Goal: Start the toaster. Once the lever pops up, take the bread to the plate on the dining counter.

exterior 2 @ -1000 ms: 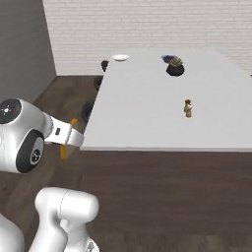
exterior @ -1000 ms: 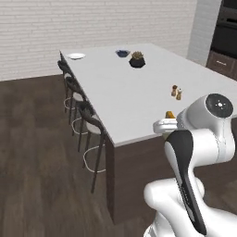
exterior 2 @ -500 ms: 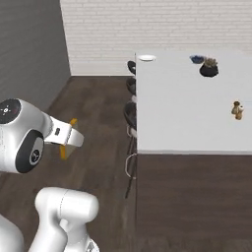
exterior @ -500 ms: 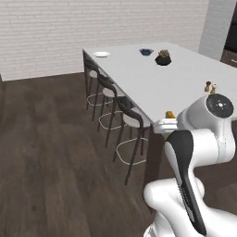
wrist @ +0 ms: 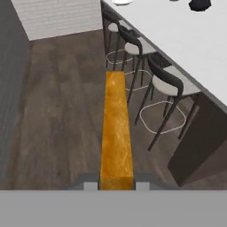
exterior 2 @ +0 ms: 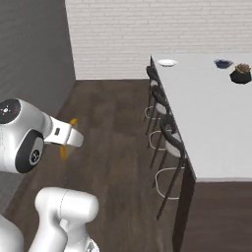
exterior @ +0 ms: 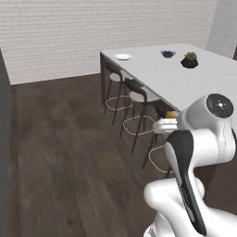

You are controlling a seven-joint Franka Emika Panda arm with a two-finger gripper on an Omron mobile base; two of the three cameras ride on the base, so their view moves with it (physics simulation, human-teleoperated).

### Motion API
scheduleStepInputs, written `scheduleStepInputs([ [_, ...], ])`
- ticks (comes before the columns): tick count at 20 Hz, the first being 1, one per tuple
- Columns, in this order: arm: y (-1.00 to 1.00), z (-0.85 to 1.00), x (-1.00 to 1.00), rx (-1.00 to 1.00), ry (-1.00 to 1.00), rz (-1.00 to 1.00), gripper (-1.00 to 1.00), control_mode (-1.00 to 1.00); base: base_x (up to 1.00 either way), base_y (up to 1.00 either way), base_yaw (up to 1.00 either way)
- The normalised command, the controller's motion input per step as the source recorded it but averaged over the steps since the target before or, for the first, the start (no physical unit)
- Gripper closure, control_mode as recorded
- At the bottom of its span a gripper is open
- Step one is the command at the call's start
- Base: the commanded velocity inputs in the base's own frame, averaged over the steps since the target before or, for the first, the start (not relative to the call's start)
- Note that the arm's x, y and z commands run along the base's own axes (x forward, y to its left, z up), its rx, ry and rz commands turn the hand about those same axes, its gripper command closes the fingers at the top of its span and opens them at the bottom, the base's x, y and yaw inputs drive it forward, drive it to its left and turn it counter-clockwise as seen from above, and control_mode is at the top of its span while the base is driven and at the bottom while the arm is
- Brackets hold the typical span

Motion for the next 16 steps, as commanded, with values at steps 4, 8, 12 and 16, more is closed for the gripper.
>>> scheduleStepInputs([
  [4, 0.00, 0.00, 0.00, 0.00, 0.00, 0.00, 1.00, 1.00, 0.89, 1.00, -0.33],
  [8, 0.00, 0.00, 0.00, 0.00, 0.00, 0.00, 1.00, 1.00, 1.00, 1.00, -0.36],
  [12, 0.00, 0.00, 0.00, 0.00, 0.00, 0.00, 1.00, 1.00, 1.00, 0.97, -0.40],
  [16, 0.00, 0.00, 0.00, 0.00, 0.00, 0.00, 1.00, 1.00, 1.00, 0.89, -0.43],
])
